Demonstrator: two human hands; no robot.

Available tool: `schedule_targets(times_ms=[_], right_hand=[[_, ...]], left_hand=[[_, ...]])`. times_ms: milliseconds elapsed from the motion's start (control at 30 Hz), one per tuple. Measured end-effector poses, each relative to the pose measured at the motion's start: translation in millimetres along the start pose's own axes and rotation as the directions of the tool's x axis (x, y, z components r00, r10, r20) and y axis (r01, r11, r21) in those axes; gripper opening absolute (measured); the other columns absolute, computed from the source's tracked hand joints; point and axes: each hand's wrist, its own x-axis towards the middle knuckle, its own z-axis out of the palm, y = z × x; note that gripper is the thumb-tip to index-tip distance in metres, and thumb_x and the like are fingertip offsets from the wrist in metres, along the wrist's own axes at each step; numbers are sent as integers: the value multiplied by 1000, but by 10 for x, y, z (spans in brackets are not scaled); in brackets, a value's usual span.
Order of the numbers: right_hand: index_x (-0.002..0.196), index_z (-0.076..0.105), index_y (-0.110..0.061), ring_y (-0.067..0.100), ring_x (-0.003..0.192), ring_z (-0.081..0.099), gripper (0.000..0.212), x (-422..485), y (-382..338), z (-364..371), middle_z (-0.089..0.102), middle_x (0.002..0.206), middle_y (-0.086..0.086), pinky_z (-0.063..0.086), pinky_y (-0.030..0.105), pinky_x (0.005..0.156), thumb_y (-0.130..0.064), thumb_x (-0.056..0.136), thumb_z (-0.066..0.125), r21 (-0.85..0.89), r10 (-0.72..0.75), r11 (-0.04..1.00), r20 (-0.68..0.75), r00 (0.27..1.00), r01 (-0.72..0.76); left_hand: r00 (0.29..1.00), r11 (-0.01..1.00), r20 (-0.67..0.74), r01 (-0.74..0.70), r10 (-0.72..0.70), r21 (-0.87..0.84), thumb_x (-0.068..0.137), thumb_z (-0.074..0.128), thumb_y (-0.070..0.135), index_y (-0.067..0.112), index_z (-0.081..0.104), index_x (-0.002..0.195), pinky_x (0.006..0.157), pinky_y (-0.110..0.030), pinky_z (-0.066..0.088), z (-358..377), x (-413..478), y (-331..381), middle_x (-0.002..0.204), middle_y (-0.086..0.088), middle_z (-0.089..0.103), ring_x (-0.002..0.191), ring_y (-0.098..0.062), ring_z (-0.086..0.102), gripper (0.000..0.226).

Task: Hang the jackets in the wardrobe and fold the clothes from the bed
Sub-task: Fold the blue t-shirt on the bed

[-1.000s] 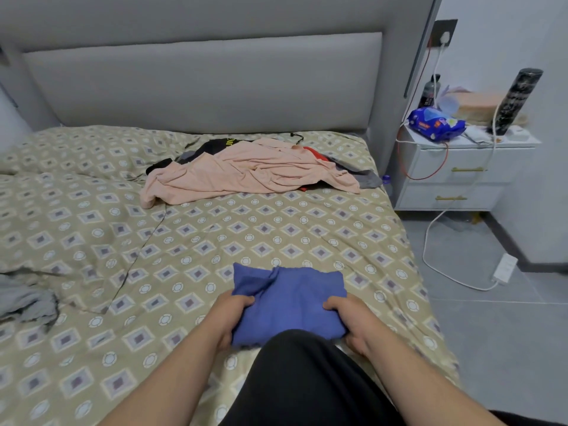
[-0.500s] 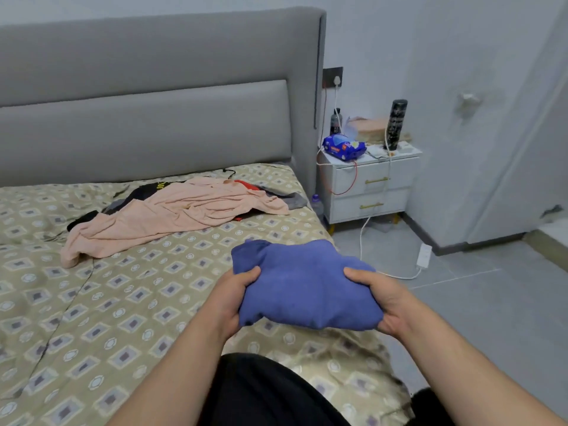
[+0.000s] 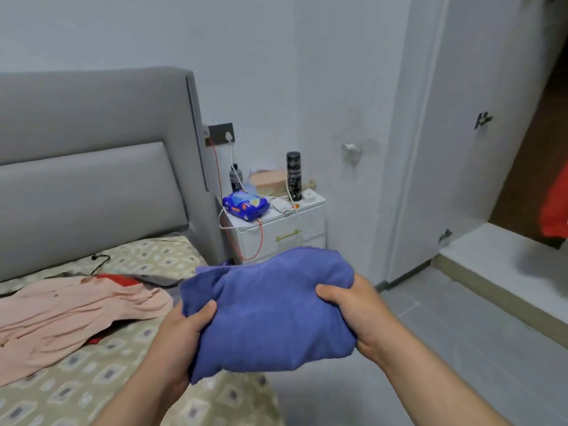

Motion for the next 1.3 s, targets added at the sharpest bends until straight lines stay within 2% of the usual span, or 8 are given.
schedule_targets(times_ms=[100, 200, 233, 367, 567, 767, 900, 1300], right_hand=[[110, 71, -20, 21, 98, 73, 33, 609, -236, -227, 77, 102, 3, 57, 49, 91, -3, 85, 61, 15, -87, 996, -62, 994, 88], [109, 70, -17, 20, 98, 73, 31, 1131, -594, -529, 77, 101, 3, 58, 42, 88, 4, 89, 60, 54, -157, 985, -132, 979, 165], [109, 69, -16, 19, 98, 73, 31, 1261, -738, -658, 77, 101, 3, 59, 37, 84, 6, 90, 59, 71, -173, 980, -147, 974, 185], [113, 67, -14, 18, 96, 73, 30, 1624, -1361, -1210, 77, 102, 3, 60, 31, 74, 5, 92, 59, 135, -218, 959, -203, 955, 248], [109, 68, -16, 18, 94, 74, 25, 1826, -2507, -2026, 77, 100, -1, 58, 35, 76, 0, 91, 64, 123, -257, 940, -357, 898, 318], [102, 67, -25, 13, 91, 73, 25, 1627, -3841, -2889, 77, 97, -9, 58, 38, 80, -3, 89, 69, 18, -368, 910, -429, 825, 415], [99, 66, -30, 9, 91, 72, 29, 1464, -4760, -3269, 76, 96, -13, 58, 32, 77, -4, 88, 70, -59, -430, 891, -434, 792, 451], [103, 65, -29, 1, 89, 71, 32, 994, -7193, -3959, 74, 94, -19, 54, 16, 67, -1, 89, 66, -329, -648, 758, -478, 593, 563]], left_hand=[[991, 999, 124, -43, 45, -21, 85, 72, 23, 20, 66, 115, 77, -42, 55, 406, 554, 223, 104, -8, 76, 95, -29, 73, 31], [964, 998, 257, -59, 62, -17, 33, 100, 40, 10, 64, 119, 66, -38, 60, 836, 1117, 530, 108, -16, 74, 98, -34, 72, 98], [964, 997, 255, -83, 79, 6, 27, 100, 38, 9, 64, 119, 65, -37, 61, 997, 1292, 618, 108, -16, 74, 97, -33, 72, 102], [958, 987, 240, -158, 159, -22, 66, 82, 6, 11, 66, 115, 75, -43, 57, 1777, 1810, 1106, 105, -14, 75, 95, -33, 72, 52], [942, 978, 269, -207, 202, -10, 84, 70, 1, 11, 67, 108, 55, -32, 58, 3013, 2051, 2087, 94, -11, 76, 79, -25, 74, 26], [918, 970, 329, -242, 224, 16, 71, 79, 4, 15, 69, 103, 75, -42, 54, 4160, 1804, 3239, 98, -11, 76, 84, -27, 72, 35], [901, 960, 347, -279, 261, 2, 79, 71, 4, 13, 68, 106, 64, -31, 57, 4796, 1680, 4000, 96, -7, 76, 83, -21, 73, 29], [778, 920, 493, -347, 390, -181, 80, 76, 6, 21, 70, 105, 73, -38, 56, 6296, 1406, 5949, 96, -5, 77, 83, -23, 75, 29]])
